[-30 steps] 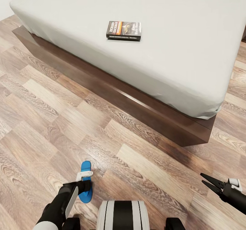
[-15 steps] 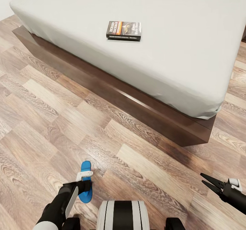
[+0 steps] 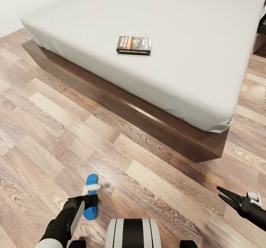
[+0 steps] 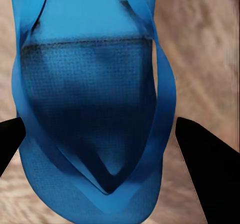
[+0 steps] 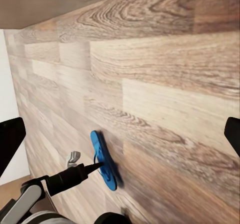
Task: In the bedroom, move the book from the bed onto either nightstand, and place the two sandals side by side next to the bed.
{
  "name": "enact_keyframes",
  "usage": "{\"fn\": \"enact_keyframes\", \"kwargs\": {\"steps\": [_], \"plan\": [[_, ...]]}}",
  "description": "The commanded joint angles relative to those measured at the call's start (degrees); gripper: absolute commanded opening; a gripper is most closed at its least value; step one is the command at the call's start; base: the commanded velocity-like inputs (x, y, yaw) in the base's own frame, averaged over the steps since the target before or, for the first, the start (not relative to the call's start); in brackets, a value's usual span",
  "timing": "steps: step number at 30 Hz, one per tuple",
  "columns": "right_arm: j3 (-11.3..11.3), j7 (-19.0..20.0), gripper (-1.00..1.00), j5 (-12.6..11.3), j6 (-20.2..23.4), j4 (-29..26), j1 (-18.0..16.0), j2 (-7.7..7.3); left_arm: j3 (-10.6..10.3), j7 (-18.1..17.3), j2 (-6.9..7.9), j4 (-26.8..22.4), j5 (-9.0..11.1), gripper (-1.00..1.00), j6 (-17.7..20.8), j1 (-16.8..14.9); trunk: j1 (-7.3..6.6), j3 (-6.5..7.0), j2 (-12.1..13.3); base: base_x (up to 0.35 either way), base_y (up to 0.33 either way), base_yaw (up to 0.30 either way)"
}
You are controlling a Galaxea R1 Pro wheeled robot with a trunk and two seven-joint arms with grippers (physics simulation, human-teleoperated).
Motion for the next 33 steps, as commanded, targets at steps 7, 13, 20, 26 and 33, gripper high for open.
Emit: {"fn": "enact_keyframes", "kwargs": {"steps": [7,13,20,26,33], "plan": [[0.0,0.0,1.0,-0.2,0.3,0.0,0.0,-0.01,0.2,-0.1,-0.06,-0.1,-0.1,-1.0,0.3,0.0,-0.18,1.53,0.1,0.0,0.0,0.0],[0.0,0.0,1.0,-0.2,0.3,0.0,0.0,-0.01,0.2,-0.2,-0.09,-0.1,0.0,-1.0,0.3,0.0,-0.34,2.86,0.2,0.0,0.0,0.0],[0.0,0.0,1.0,0.1,0.3,0.5,0.0,-0.08,0.0,-0.9,-0.16,0.1,0.3,-1.0,0.2,0.0,-0.52,4.41,0.3,0.0,0.0,0.0],[0.0,0.0,1.0,7.4,-0.1,3.1,0.0,-0.03,0.9,-15.7,2.88,0.4,0.5,-1.0,0.2,0.1,-0.67,5.74,0.3,0.0,0.0,0.0],[-0.1,-0.1,1.0,20.6,-7.7,19.6,0.0,0.05,8.2,-36.4,11.19,11.8,0.5,-1.0,-8.7,0.4,-0.86,7.29,0.4,0.0,0.0,0.0]]}}
